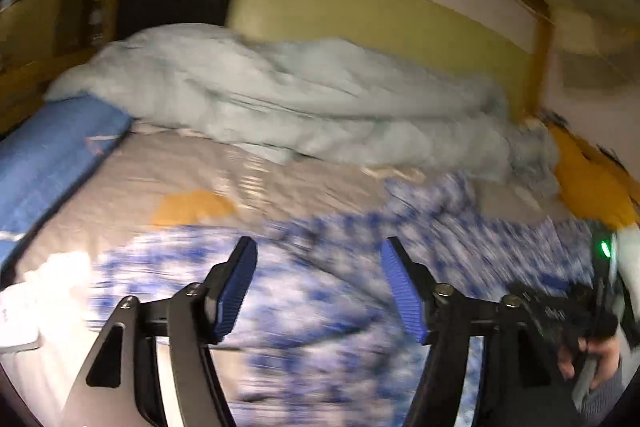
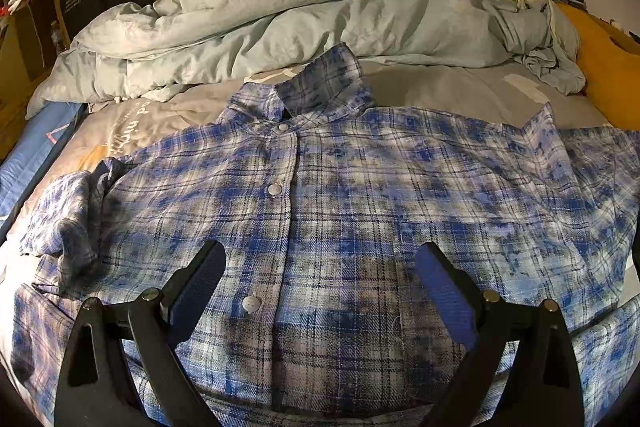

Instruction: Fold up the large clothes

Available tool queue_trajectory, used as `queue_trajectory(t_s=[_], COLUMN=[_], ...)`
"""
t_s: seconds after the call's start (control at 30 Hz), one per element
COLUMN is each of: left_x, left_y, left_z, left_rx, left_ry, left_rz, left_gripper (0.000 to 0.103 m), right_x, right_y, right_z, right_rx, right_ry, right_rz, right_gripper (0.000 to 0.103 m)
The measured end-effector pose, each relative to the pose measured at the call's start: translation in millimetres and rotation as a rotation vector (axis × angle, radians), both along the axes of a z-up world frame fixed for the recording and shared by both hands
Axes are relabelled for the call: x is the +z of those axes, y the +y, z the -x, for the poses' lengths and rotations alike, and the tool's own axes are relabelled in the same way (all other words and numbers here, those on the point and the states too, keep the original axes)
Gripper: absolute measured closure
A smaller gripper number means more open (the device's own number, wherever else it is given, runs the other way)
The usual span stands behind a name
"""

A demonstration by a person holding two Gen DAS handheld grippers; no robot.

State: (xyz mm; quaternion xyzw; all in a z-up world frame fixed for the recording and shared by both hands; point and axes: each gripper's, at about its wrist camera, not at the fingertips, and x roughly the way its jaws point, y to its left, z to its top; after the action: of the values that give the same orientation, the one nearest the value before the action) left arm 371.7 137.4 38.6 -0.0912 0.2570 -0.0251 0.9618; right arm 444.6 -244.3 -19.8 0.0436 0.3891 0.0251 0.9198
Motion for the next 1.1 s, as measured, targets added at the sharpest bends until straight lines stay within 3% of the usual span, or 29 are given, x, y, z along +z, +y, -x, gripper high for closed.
queue_trajectory(t_s=[0.13,0.27,0.37,0.5,0.83,0.97,1.0,1.1], left_x=[-19.4,-61.8,-83.3,-100.5,-119.5,-122.7,-122.7,-117.1], left_y=[58.2,111.4,132.6,153.0,171.5,170.9,170.9,167.2], left_z=[-16.7,-37.7,-43.1,-43.5,-48.9,-51.0,-51.0,-49.5], left_rx=[0.148,0.183,0.232,0.269,0.373,0.368,0.367,0.358], left_ry=[0.091,0.223,0.276,0.297,0.339,0.339,0.338,0.327], left_rz=[0.023,0.117,0.151,0.228,0.187,0.176,0.175,0.176], left_gripper=[0.033,0.033,0.033,0.033,0.033,0.034,0.037,0.068], right_x=[-0.1,-0.9,-1.5,-1.4,-0.2,-1.7,-1.8,-1.1], right_y=[0.1,1.1,1.8,1.6,-0.9,1.4,2.0,2.3], right_z=[0.1,-0.1,0.2,0.6,0.3,0.1,0.2,0.4], right_rx=[0.000,0.001,0.002,-0.002,-0.002,0.007,0.008,0.007], right_ry=[0.001,0.004,0.005,0.004,0.008,0.016,0.016,0.014], right_rz=[0.001,0.007,0.011,0.006,-0.016,-0.016,-0.013,-0.011], right_gripper=[0.007,0.007,0.007,0.007,0.007,0.007,0.007,0.007])
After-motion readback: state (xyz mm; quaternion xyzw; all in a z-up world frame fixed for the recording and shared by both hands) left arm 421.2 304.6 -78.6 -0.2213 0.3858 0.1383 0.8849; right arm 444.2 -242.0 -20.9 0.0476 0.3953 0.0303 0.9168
